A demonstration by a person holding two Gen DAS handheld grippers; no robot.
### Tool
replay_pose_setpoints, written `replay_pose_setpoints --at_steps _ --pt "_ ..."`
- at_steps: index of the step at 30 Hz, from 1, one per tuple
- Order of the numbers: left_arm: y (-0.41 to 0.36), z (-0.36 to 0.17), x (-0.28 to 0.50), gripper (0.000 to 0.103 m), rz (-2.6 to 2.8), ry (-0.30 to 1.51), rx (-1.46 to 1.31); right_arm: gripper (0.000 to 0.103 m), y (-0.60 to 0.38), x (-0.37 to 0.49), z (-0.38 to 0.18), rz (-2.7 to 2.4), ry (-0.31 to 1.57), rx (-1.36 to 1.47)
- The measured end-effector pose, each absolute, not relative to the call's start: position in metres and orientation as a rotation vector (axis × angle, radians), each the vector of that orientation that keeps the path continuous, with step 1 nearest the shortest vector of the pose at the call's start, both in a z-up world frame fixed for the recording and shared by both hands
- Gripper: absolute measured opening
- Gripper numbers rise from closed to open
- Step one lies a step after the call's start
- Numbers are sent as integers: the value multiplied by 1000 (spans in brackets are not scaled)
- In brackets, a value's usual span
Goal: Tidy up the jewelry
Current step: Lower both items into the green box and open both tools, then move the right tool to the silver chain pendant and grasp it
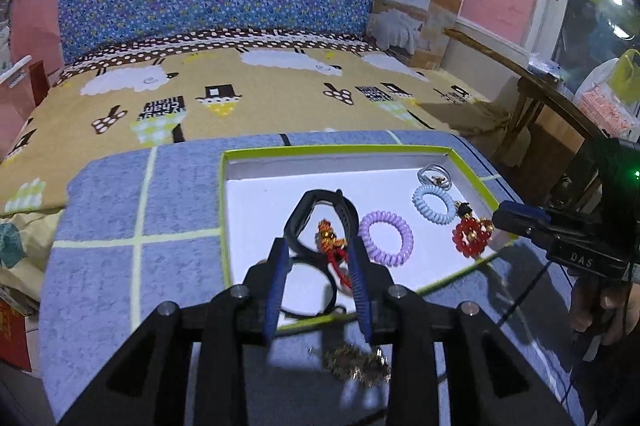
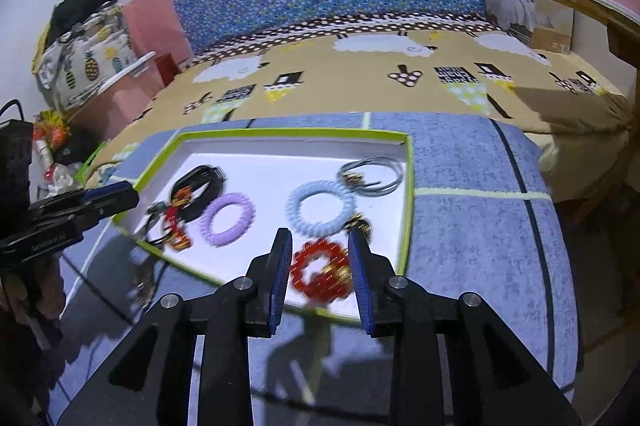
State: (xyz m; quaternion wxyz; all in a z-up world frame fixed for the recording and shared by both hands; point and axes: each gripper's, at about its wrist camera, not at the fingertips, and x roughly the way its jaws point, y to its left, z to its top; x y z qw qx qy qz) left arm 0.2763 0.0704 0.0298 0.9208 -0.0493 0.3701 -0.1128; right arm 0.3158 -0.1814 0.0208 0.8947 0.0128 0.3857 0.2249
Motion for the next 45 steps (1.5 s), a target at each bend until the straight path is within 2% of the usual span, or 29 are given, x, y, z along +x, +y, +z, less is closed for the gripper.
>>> replay_pose_setpoints --at_steps 21,45 --pt "97 13 199 32 -198 773 -145 30 -133 240 14 631 809 -78" --pt "114 11 204 32 -168 780 -171 30 -71 242 2 728 828 -168"
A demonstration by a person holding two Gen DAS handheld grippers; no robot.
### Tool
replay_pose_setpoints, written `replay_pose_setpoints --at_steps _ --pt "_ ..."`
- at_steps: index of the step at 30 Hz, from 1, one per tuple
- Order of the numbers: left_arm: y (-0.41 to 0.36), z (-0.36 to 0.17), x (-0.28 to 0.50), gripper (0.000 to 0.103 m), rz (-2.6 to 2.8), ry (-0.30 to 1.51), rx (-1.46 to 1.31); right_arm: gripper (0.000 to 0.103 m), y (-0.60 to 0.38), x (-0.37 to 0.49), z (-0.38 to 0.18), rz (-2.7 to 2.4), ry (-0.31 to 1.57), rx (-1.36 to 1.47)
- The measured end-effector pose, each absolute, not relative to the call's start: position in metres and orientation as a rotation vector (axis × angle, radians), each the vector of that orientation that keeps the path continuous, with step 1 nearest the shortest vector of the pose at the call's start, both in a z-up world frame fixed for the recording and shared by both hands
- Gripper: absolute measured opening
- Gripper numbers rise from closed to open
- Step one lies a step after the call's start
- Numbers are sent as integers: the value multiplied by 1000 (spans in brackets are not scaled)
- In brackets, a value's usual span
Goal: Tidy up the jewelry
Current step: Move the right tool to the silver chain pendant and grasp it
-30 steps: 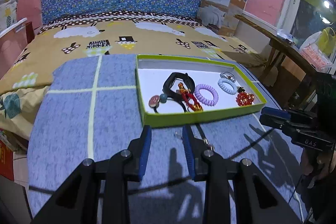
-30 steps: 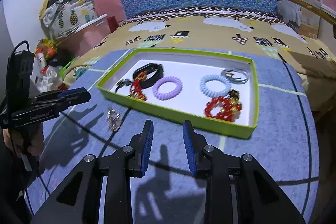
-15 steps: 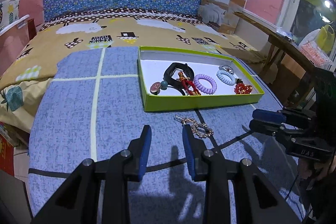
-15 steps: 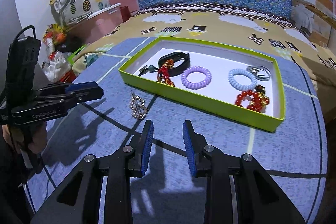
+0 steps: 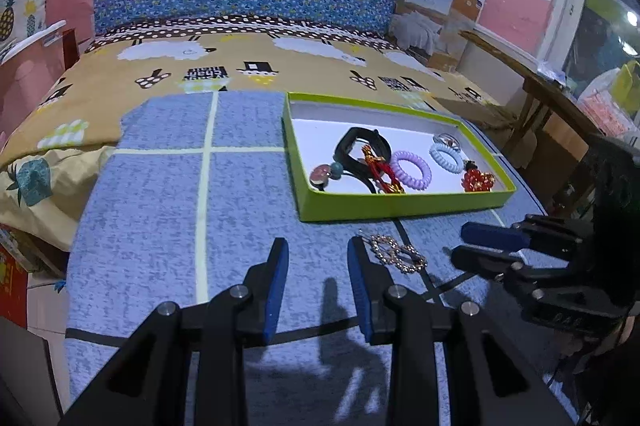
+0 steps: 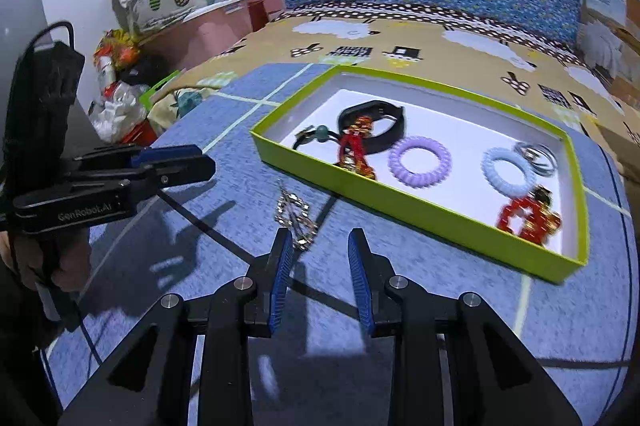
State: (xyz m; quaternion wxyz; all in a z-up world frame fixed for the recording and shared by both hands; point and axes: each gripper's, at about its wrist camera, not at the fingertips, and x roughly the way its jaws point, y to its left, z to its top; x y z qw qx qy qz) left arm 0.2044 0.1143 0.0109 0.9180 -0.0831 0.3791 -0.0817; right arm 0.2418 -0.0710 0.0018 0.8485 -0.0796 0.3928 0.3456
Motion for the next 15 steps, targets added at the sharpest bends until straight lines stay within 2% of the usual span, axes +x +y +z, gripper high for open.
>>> replay_pose_setpoints --at_steps 7,12,15 --pt "119 11 203 32 -171 777 -167 29 -46 248 -8 746 840 -232" --pt "119 11 203 32 -180 779 -170 11 -35 246 -15 734 837 -306" --pt "118 10 204 32 -183 786 -169 7 -34 244 -16 727 829 -325"
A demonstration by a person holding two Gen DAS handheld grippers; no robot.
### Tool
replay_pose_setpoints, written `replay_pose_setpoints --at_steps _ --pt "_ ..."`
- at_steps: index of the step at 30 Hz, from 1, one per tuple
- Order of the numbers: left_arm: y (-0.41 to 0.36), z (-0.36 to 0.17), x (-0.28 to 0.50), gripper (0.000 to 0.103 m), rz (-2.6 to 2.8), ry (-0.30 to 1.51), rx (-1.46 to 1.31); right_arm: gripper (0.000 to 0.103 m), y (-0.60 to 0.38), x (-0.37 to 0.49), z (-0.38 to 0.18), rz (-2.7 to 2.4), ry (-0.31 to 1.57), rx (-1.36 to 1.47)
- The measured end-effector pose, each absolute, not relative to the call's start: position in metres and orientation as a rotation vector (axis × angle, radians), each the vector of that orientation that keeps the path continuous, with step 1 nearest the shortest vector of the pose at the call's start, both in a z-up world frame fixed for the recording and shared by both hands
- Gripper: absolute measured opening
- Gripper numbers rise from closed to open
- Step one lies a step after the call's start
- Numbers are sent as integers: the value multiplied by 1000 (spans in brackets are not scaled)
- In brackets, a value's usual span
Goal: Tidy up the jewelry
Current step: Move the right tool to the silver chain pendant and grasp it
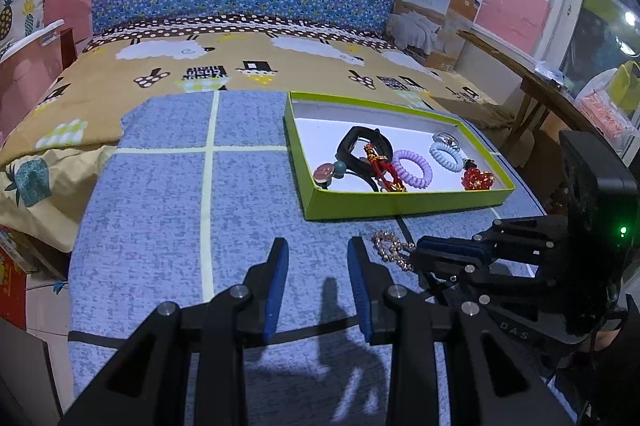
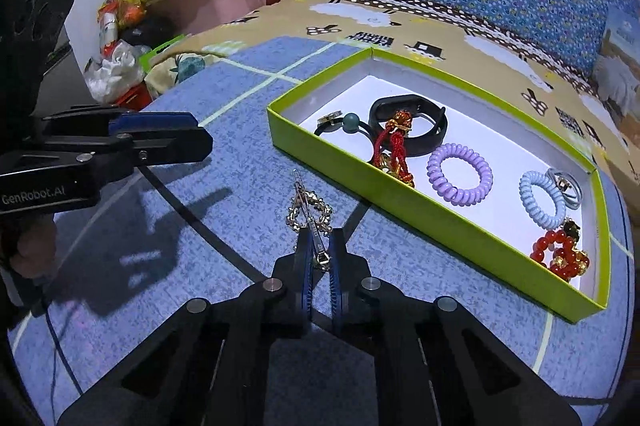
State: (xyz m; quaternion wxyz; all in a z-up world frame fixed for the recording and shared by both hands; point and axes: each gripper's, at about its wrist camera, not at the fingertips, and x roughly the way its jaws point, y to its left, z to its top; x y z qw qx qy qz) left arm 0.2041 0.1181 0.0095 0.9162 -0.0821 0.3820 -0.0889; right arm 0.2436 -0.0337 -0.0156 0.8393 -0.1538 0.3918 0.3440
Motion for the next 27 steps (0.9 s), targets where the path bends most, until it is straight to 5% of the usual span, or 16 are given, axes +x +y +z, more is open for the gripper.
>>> replay_pose_setpoints --at_steps 27 --pt "90 12 211 32 -239 802 -135 0 -76 243 0 701 812 -223"
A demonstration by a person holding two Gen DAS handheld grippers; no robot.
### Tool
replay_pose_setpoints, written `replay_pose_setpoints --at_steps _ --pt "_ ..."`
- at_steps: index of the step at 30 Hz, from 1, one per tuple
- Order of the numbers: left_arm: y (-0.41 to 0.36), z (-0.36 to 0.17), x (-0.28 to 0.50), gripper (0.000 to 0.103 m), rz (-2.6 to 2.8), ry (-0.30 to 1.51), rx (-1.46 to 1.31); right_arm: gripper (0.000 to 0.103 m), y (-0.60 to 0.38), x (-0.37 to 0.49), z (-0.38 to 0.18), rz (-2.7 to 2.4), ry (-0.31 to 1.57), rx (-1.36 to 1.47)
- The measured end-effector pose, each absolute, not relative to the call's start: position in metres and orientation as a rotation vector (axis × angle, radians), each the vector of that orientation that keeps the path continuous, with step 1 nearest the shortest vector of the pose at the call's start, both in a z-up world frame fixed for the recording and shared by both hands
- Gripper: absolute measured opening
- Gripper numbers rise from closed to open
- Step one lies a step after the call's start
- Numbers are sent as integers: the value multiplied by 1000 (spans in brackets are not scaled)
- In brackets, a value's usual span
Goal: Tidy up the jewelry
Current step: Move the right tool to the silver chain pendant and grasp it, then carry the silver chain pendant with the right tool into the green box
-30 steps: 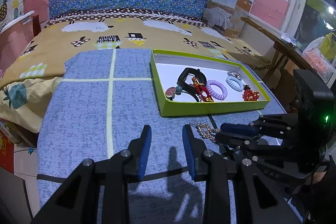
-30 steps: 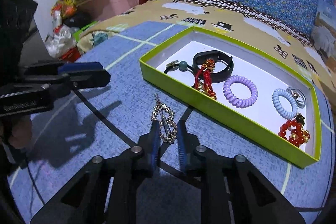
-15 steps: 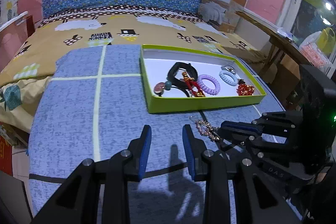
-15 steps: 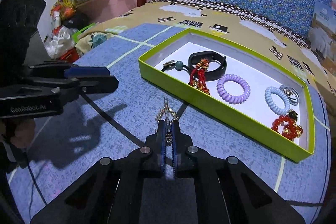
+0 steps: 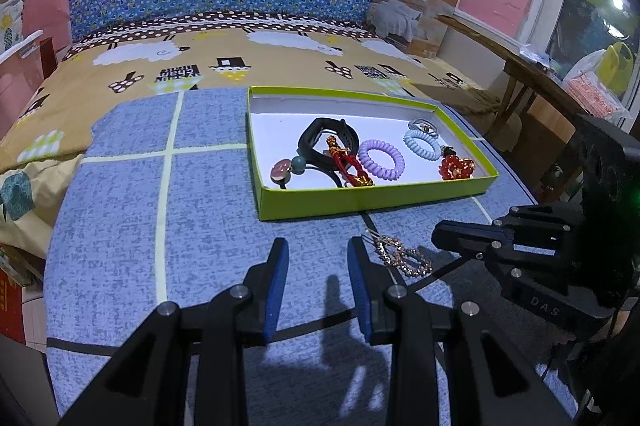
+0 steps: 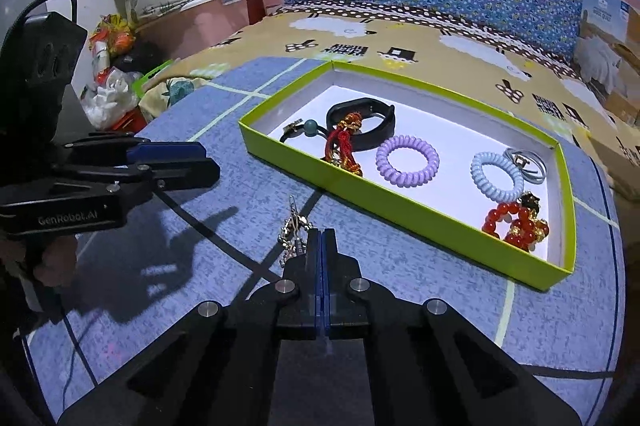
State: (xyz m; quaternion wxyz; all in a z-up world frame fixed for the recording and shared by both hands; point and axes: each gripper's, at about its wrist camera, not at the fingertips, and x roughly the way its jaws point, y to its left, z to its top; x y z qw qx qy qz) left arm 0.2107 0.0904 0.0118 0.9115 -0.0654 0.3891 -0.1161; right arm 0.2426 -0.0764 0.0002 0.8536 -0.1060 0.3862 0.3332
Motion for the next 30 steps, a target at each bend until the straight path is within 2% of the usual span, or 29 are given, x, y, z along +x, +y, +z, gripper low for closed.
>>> replay_pose_setpoints --at_steps 3,7,23,30 --pt "94 12 211 32 -235 798 -144 0 -78 246 0 731 822 -197" --pt "95 11 211 32 -233 800 -147 15 -71 244 -1 747 821 -227" --pt "99 10 212 32 -230 801 -154 15 -47 246 -15 757 831 -357" --pt "98 10 212 32 -231 804 -155 8 -44 243 -15 743 818 -396"
